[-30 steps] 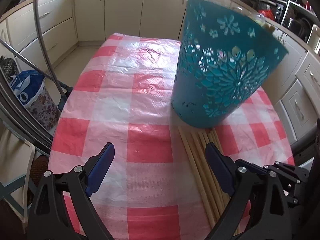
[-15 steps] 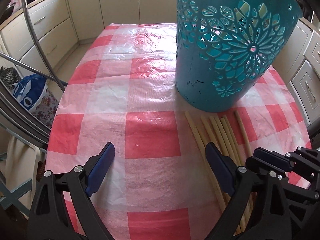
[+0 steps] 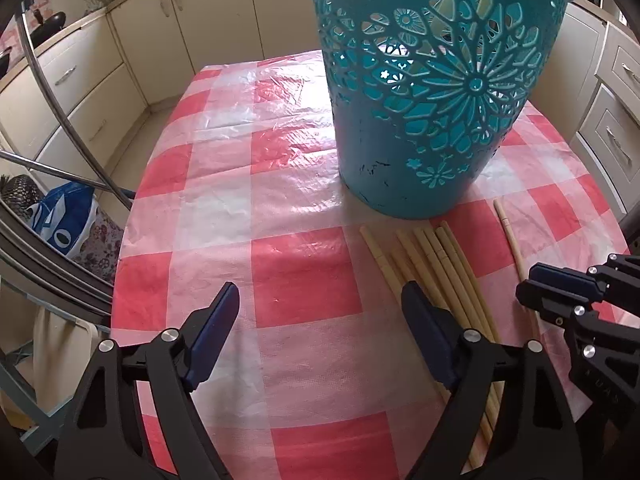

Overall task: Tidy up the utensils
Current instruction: 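Bring both tools back down beside the chopstick bundle, then close the left tool on a chopstick while the right tool aligns on another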

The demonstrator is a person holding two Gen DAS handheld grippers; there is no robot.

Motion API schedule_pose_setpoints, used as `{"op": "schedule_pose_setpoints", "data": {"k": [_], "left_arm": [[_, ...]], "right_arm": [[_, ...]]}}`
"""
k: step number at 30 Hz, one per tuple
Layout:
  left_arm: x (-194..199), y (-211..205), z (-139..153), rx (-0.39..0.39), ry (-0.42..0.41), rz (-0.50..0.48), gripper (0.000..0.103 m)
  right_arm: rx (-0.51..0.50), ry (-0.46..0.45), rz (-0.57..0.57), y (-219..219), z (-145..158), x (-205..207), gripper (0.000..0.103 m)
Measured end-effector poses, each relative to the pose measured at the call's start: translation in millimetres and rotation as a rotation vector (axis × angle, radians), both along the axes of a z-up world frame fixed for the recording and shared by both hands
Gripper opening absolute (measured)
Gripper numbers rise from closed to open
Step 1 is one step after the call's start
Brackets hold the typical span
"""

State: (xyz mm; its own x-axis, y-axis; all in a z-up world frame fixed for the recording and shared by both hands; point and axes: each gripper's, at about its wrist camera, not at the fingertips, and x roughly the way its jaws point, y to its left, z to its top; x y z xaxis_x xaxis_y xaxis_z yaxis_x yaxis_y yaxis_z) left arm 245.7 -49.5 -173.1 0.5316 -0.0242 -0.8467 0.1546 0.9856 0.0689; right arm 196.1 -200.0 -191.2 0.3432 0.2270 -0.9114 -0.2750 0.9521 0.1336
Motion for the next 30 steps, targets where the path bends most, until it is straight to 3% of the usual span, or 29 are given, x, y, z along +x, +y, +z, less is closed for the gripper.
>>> {"op": "schedule_pose_setpoints", "data": {"k": [7, 13, 23, 28, 30], "left_arm": [[5, -6, -1, -0.020, 0.001, -0.009, 0.077], [1, -9, -5, 0.001, 0.016, -0.026, 0.072], [8, -10, -6, -0.036, 0.012, -0.027, 0.068], [15, -17, -7, -0.037, 0.001, -0.172, 0.061], [20, -18, -6, -0.042, 0.025, -0.237, 0.059]], "right_arm": [[-0.005, -0.006, 0.023, 11, 0, 1, 0.021], [-0.003, -0.003, 0.008, 7, 0, 3, 0.021], [0.010, 0.001, -0.009, 4, -1, 6, 0.022], [0.048, 0.006, -0.036, 1, -3, 14, 0.022], [0.039, 0.014, -0.010, 2, -2, 15, 0.011]]}}
